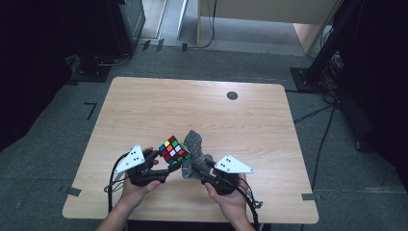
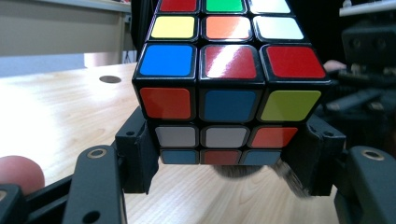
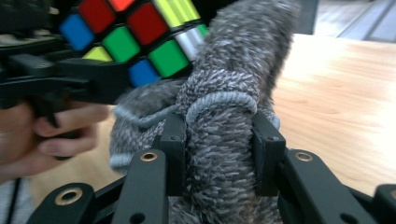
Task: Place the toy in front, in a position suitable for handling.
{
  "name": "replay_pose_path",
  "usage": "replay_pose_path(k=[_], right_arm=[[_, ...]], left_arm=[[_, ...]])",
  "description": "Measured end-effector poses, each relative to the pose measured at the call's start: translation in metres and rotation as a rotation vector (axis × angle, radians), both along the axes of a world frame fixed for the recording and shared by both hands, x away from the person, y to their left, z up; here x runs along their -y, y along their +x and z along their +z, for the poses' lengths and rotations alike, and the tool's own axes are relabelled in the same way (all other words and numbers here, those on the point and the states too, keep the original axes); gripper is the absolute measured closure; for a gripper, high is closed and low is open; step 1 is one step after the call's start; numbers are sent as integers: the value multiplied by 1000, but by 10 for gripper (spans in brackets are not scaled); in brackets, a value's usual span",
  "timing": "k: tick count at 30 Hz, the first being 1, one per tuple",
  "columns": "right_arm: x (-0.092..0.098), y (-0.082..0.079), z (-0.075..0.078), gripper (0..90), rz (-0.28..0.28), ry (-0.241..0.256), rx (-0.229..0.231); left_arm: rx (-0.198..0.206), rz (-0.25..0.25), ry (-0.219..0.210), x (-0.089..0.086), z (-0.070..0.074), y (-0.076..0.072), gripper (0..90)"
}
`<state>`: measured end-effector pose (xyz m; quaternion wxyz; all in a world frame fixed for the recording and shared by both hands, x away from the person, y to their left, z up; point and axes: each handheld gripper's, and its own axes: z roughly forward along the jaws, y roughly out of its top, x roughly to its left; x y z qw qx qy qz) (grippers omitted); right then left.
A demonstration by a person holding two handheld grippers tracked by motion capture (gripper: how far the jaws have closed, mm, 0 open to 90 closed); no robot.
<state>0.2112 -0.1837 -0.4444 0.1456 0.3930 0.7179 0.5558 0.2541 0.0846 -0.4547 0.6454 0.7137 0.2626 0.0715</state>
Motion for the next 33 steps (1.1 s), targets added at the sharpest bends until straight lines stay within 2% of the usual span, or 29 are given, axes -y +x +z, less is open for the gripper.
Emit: replay_pose_path(k=[2,3,5,6,8,9,10,11,12,13,14,15,16,18,19,21,24,26,28,30,31,33], right_arm=[[-11,-2,-5,655,44,-20,-13],[-11,-2,-5,655,44,-20,-13],[-24,-6,-13,654,112,-57,-18],[-24,-6,-13,654,112,-57,-18],[-33,-8,-17,653,159,-102,-7],[-36,-8,-20,651,186,-126,-21],[-36,-8,-20,651,186,-126,-21],[-31,-5,-21,650,176,-94,-40],[-27,-3,-20,650,152,-83,-38],[-27,-3,-20,650,152,-83,-38],[-21,-2,-17,650,118,-73,-29],[-9,0,-11,650,48,-32,-4],[-9,0,-11,650,48,-32,-4],[-1,0,-6,651,-5,12,15],[1,0,-5,650,-9,30,19],[0,0,-7,650,30,61,21],[-14,-4,-13,650,85,12,23],[-18,-5,-14,650,97,-5,23],[-24,-6,-17,650,146,-43,11],[-25,-5,-18,649,152,-54,6],[-23,-4,-18,649,137,-74,10],[-19,-2,-17,649,127,-64,15]], left_arm=[[-16,-17,-10,2,-2,0,348],[-16,-17,-10,2,-2,0,348],[-7,-29,4,6,0,-2,348],[-7,-29,4,6,0,-2,348],[-6,-25,12,6,0,-2,349],[-11,-17,19,4,0,0,348],[-11,-17,19,4,0,0,348],[-9,-11,23,3,0,0,348],[-8,-1,28,-1,0,1,348],[-8,-1,28,-1,0,1,348],[-11,1,20,-2,0,2,348],[-14,3,8,-3,1,2,349],[-14,3,8,-3,1,2,349],[-18,-4,1,-2,1,2,348],[-22,-7,3,-1,1,2,348],[-42,-20,-17,0,1,2,348],[-40,-35,-3,5,0,0,348],[-39,-37,0,6,0,0,348],[-38,-27,9,5,0,1,348],[-37,-24,11,4,0,1,348],[-37,-20,8,2,1,1,349],[-38,-15,6,0,1,2,348]])
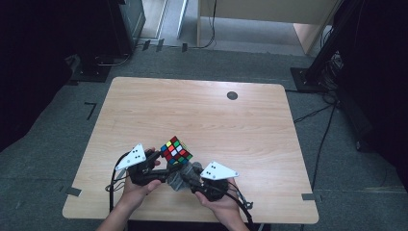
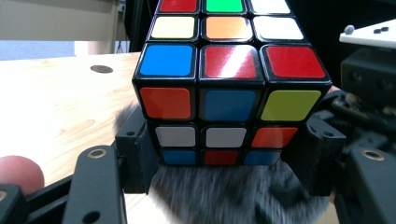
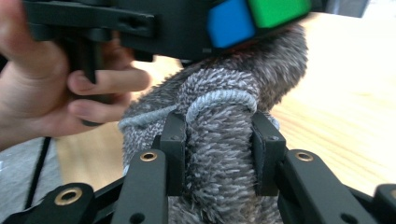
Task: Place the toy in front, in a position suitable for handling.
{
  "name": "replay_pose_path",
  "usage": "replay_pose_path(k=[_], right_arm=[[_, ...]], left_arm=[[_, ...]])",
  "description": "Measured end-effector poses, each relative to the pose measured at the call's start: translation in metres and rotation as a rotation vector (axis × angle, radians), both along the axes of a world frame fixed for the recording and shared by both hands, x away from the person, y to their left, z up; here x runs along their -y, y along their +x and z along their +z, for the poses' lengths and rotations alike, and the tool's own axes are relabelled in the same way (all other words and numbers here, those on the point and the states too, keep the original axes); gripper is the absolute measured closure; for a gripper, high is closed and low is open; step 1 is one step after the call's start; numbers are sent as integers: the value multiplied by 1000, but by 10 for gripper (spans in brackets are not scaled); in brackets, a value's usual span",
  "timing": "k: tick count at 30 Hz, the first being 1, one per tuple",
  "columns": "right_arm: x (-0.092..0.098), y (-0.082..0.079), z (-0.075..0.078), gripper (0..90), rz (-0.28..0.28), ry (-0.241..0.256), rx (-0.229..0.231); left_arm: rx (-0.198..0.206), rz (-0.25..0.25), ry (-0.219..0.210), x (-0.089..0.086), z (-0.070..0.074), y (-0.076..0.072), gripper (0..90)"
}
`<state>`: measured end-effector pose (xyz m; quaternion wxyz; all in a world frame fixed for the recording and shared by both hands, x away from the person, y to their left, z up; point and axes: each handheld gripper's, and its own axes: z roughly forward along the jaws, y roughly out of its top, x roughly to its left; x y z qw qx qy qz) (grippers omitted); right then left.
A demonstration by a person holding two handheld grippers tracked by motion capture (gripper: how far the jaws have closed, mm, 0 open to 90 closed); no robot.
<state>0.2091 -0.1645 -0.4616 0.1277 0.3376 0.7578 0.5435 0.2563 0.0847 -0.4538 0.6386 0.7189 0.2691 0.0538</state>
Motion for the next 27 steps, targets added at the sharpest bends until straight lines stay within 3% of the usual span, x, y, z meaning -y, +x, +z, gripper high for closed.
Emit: replay_pose_path(k=[1,2,3,4,9,11,12,16,19,21,24,27], right_arm=[[10,3,4,649,-34,57,0],[10,3,4,649,-34,57,0],[18,5,7,650,-82,108,6],[20,4,8,650,-92,121,12],[8,-1,5,650,-51,76,27],[-1,-2,1,649,-8,46,15],[-8,-3,-4,646,42,13,-5],[-7,0,-5,645,20,-28,-10],[17,6,4,649,-93,61,4],[23,6,8,651,-107,110,19],[19,3,8,651,-84,100,36],[0,-1,-1,649,28,48,16]], left_arm=[[1,2,-5,-1,0,0,348],[1,1,-6,-1,0,0,348],[0,-2,-11,0,1,0,348],[0,-2,-11,0,1,0,349],[-9,-15,-9,4,0,-1,348],[-4,-14,-1,5,0,-1,348],[-3,-11,3,5,0,-2,348],[-5,-6,4,3,0,-1,348],[-6,-2,-2,1,0,0,348],[-9,-5,-9,2,0,0,348],[-14,-12,-11,3,-1,0,348],[-16,-18,-9,6,-1,-1,348]])
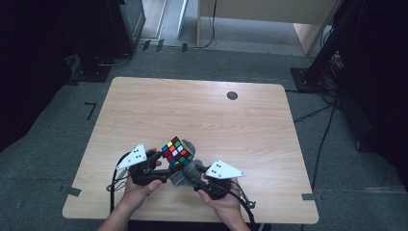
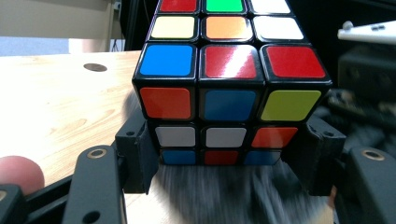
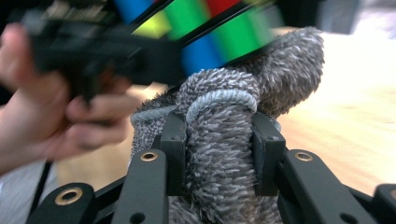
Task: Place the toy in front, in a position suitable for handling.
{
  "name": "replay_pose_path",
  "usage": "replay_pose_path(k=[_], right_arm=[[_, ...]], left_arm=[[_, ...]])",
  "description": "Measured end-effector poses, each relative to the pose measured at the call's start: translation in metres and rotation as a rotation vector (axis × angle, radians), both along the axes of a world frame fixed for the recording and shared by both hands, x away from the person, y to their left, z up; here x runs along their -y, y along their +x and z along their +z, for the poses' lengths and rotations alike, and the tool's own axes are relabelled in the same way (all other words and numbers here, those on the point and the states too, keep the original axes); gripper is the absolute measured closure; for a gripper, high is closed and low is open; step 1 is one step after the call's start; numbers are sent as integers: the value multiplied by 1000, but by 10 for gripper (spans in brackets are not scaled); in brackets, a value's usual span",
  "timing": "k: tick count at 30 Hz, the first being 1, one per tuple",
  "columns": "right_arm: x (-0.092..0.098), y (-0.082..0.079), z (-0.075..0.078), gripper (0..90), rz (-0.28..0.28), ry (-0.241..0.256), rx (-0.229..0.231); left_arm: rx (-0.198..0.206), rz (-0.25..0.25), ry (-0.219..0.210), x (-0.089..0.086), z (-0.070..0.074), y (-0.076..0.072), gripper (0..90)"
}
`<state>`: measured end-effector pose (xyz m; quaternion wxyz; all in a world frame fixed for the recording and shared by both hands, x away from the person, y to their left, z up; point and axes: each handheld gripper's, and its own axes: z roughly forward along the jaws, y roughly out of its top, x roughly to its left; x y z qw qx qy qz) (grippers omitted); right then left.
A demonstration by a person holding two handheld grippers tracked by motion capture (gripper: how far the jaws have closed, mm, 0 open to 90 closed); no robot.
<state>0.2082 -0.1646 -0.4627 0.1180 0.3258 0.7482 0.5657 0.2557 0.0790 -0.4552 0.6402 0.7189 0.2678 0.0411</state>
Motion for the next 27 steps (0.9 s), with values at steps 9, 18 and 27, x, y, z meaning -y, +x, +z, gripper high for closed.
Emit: replay_pose_path(k=[9,18,27], right_arm=[[25,15,1,650,-101,-13,-72],[58,7,38,661,-177,197,64],[54,23,4,666,-204,98,-115]], left_arm=[[63,38,83,-6,0,0,348],[211,-41,258,19,-10,-15,348],[227,-42,220,16,-4,-18,348]])
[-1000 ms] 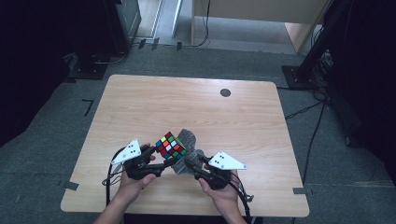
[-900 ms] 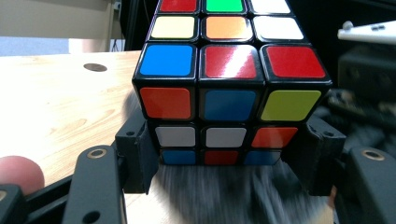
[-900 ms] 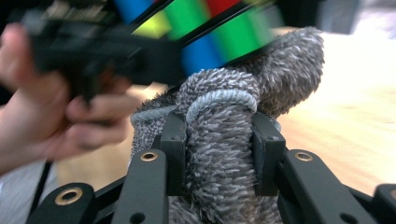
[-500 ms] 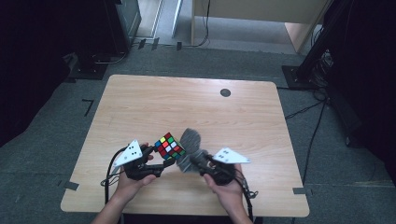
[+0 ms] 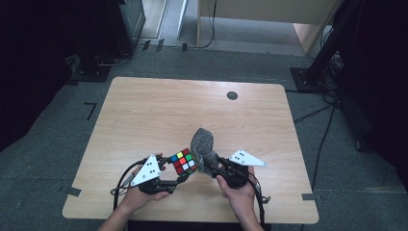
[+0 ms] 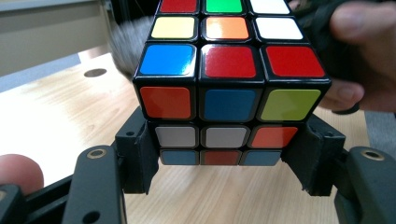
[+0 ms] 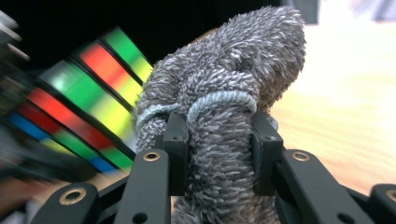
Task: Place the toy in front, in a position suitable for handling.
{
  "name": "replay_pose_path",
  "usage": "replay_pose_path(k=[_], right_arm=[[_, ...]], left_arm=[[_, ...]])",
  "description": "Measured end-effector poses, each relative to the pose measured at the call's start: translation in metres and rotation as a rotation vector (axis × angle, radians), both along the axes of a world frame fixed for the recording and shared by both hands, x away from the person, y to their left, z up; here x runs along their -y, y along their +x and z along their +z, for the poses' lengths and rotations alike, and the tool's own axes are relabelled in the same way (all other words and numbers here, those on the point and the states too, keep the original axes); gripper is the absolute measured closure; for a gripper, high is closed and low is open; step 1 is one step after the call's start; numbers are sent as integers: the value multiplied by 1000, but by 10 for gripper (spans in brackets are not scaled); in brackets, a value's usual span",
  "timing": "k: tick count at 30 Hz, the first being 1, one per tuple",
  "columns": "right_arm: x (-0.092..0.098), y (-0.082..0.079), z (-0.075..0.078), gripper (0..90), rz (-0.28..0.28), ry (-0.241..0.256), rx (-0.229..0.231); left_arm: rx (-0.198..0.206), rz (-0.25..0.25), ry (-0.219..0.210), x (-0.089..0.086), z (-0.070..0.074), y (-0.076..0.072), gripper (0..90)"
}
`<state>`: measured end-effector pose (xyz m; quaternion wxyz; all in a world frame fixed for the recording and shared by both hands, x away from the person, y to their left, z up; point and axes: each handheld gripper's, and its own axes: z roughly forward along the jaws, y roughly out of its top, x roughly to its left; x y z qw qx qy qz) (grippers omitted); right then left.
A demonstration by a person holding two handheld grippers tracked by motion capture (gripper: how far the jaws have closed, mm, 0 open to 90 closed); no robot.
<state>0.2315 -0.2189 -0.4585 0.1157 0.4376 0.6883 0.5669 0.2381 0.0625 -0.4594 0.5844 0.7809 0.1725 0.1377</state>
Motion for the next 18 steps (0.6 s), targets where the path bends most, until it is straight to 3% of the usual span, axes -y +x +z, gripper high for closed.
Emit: replay_pose_path(k=[4,5,6,8,9,10,13,14,16,18], right_arm=[[5,-1,6,665,-23,30,25],[8,-5,17,664,-19,71,76],[8,-5,17,664,-19,71,76],[5,-13,29,664,13,104,137],[5,-13,29,664,13,104,137],[0,-14,28,663,26,68,140],[-4,-12,19,664,20,47,105],[-5,-8,9,664,6,14,61],[-4,-3,1,662,-9,-67,43],[-2,-2,-1,661,-22,-95,39]], left_arm=[[-6,19,37,-1,-2,3,348],[-9,24,53,0,-4,4,348],[-14,28,66,0,-6,4,348],[-21,31,81,3,-8,4,348],[-22,24,73,4,-7,4,348],[-20,14,61,4,-6,3,348],[-26,-15,14,3,-2,1,348],[-30,-12,10,2,-1,1,348],[-57,-6,-38,-4,0,5,348],[-69,-7,-55,-5,0,6,348]])
